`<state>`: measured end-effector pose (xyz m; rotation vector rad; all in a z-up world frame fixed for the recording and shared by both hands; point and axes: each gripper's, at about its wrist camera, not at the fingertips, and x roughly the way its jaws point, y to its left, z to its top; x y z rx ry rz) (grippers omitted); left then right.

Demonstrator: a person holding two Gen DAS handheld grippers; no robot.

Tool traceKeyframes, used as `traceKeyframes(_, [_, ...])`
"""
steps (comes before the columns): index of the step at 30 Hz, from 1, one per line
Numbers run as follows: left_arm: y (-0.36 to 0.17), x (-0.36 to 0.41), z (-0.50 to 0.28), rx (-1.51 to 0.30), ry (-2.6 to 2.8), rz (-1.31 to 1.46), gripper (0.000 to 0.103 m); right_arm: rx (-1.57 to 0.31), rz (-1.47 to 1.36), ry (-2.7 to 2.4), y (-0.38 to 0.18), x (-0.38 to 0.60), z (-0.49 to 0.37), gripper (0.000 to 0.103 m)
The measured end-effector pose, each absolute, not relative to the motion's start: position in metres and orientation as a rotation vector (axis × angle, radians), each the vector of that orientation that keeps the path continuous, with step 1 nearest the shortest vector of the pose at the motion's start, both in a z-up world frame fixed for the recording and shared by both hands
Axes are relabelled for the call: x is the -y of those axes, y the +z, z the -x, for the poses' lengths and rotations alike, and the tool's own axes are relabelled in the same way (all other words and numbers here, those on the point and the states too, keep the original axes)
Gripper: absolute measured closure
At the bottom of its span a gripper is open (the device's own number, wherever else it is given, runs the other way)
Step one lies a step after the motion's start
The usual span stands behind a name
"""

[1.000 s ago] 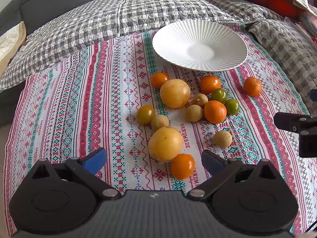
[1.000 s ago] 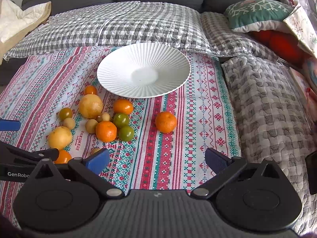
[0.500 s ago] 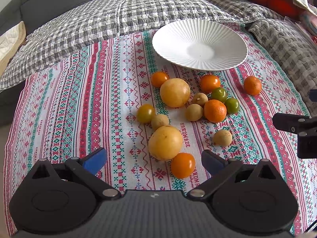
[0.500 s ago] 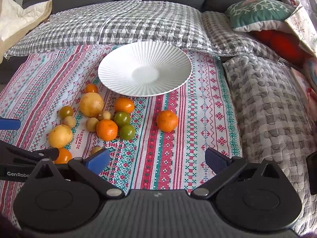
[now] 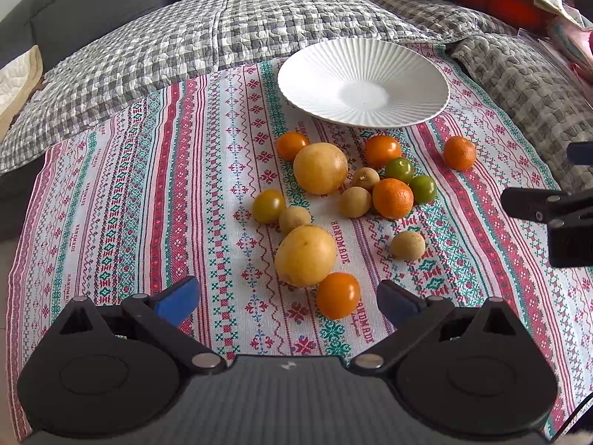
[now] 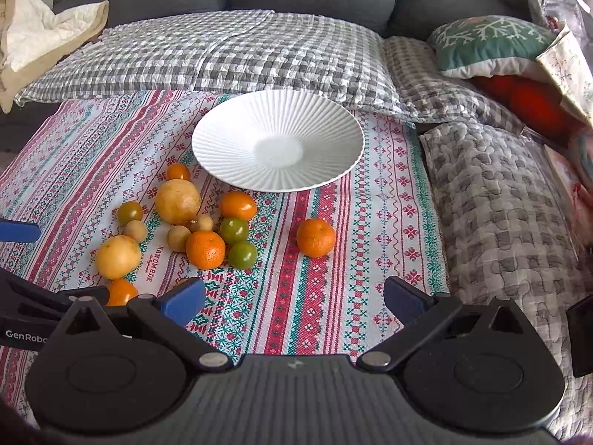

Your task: Organize fruits

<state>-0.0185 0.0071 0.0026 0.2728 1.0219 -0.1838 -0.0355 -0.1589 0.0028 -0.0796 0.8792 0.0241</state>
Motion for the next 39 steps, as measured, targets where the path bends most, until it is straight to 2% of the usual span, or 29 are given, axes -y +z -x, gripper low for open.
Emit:
traceKeyframes(26, [0.004, -0.006, 0.020, -0.953, -0.112, -0.255, 0.004, -0.849, -0.061, -0.022, 0.002, 0.179, 0.036, 0.000])
traceKeyframes(39, [0.002, -0.012, 0.009, -0.912, -0.187, -0.204, 0.004, -0.848, -0.028, -0.025, -0.002, 0.184, 0.023, 0.000])
